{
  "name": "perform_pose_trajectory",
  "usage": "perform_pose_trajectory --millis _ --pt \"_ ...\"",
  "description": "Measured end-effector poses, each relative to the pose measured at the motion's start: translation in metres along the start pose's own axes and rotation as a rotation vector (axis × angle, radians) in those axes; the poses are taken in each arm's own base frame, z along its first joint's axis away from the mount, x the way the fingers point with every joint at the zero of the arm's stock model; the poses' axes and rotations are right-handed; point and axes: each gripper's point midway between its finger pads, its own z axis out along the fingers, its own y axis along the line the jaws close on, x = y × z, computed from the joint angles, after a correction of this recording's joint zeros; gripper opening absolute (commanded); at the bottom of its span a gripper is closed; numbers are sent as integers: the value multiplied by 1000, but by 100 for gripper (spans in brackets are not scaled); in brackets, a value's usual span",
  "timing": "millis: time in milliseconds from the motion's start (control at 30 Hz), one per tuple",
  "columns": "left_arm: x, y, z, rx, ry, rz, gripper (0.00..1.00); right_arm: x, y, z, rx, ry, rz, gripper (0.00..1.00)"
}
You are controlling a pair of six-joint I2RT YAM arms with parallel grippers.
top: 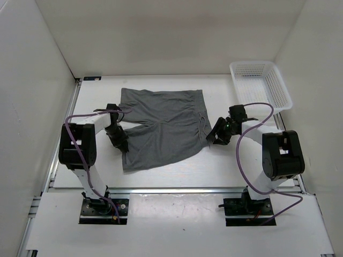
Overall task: Fold and stack the shorts
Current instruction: Flatten the shorts out
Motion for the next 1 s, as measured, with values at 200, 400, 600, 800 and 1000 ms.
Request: perform_pose_trajectory --millis 200,400,600,800,1000 --pt "-21 -12 -1 8 -33 -4 10 0 -3 -2 -28 -19 45 57" --pt "-28 -11 -2 1 -56 -14 10 -3 -15 -5 -83 -31 143 64" --pt "-43 -7 -8 -6 -97 -33 10 -11 -12 -3 -119 -42 172 58" --pt "-57 -7 -17 -9 -134 -43 26 -8 -4 6 -160 -7 197 53" --pt "-59 0 -30 -39 -147 -52 99 2 11 9 -175 21 185 77"
